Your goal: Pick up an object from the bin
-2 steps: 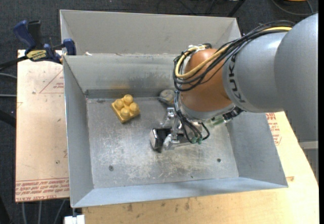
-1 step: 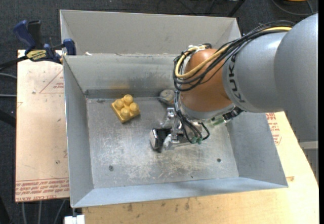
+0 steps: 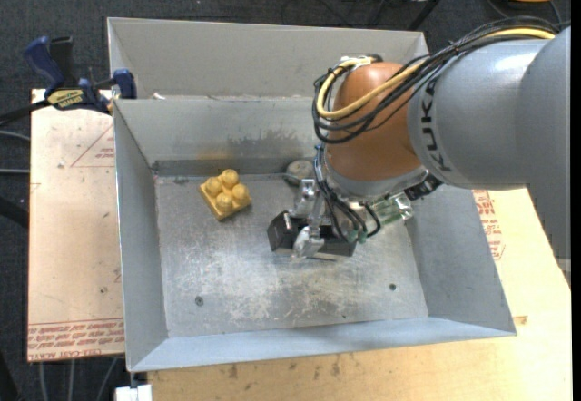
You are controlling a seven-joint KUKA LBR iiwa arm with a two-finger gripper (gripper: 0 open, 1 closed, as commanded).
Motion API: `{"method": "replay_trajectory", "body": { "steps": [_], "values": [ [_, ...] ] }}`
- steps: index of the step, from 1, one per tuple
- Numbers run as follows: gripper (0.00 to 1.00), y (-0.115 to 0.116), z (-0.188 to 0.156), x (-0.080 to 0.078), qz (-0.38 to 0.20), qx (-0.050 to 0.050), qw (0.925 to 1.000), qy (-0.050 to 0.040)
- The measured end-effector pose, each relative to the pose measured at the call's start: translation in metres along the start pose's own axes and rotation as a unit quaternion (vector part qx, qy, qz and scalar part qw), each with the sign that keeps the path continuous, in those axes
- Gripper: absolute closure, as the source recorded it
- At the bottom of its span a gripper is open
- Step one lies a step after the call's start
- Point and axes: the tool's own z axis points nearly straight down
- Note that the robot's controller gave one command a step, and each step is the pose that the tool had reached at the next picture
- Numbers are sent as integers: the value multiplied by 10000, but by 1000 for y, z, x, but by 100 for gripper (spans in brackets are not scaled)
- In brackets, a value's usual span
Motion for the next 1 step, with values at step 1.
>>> {"method": "replay_trajectory", "body": {
  "steps": [1],
  "values": [
    [100,-19,-114,0,-195,-2,9998,-24]
  ]
}}
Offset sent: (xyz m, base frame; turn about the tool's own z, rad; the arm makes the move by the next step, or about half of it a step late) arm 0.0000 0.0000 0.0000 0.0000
